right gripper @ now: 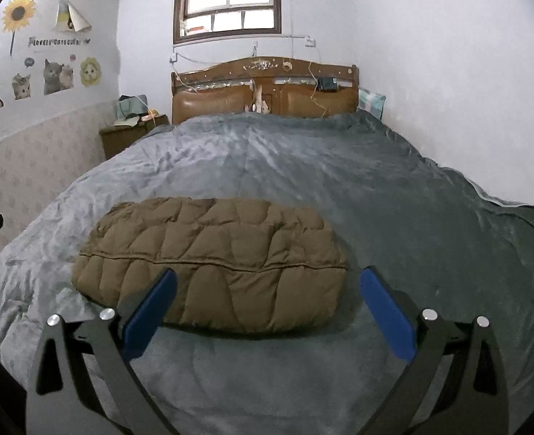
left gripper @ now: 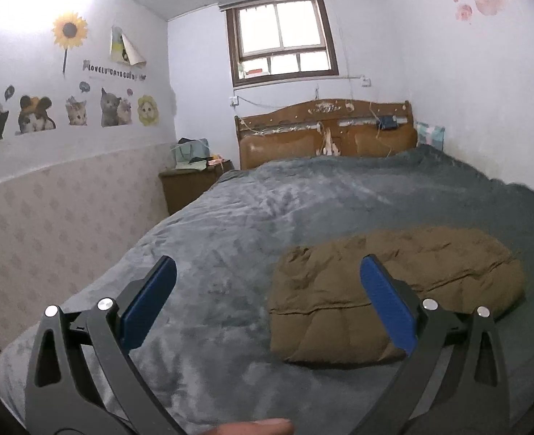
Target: Fold large clothes
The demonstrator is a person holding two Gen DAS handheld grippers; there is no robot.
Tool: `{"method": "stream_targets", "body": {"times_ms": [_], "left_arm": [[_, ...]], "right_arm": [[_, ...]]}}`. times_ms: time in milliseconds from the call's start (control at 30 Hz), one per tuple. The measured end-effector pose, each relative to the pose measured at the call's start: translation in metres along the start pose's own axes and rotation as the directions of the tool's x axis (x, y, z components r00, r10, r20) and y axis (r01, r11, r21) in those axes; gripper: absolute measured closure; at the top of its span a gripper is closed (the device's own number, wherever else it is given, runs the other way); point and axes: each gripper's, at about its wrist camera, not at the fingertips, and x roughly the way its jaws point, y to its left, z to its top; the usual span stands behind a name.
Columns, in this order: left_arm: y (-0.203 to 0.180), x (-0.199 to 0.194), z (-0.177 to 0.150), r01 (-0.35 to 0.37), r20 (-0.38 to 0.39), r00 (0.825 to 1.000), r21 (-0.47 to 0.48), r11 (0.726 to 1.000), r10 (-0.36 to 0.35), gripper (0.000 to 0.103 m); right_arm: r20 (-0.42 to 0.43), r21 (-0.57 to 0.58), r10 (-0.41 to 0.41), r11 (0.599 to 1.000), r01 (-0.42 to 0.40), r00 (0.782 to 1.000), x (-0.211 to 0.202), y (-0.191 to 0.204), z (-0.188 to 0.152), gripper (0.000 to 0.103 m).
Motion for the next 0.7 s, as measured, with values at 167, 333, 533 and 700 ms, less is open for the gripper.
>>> {"method": "stream_targets", "body": {"times_ms": [167, 333, 533, 700], "left_arm": [[0.0051, 0.0061, -0.0004, 0.032, -0.034, 0.999, -0.038, 0.999, -0.034, 0.003], [0.0001, 0.0051, -0.0011, 0.028, -0.030, 0.999, -0.016, 0.999, -0.029, 0.003], [0.0039, 0.0073, -0.0025, 0.029, -0.041, 0.999, -0.021, 0.999, -0.030, 0.003], [0.0065, 0.0040, -0.0030, 0.027, -0.041, 0.999, -0.020, 0.999, -0.028, 0.003]], "right_arm": [[-0.018, 0.003, 0.017, 1.000, -0.017, 1.000, 0.0036, -0.0004, 0.0002, 0.002], [0.008, -0.038, -0.004, 0.999, 0.004, 1.000, -0.0033, 0.0054, -0.0001, 0.002], [-0.002, -0.033, -0.010, 0.999, 0.010, 1.000, -0.0033, 0.0033, 0.0005, 0.002], [-0.008, -0.033, -0.008, 0.999, 0.008, 1.000, -0.0030, 0.0031, 0.0007, 0.002]]}}
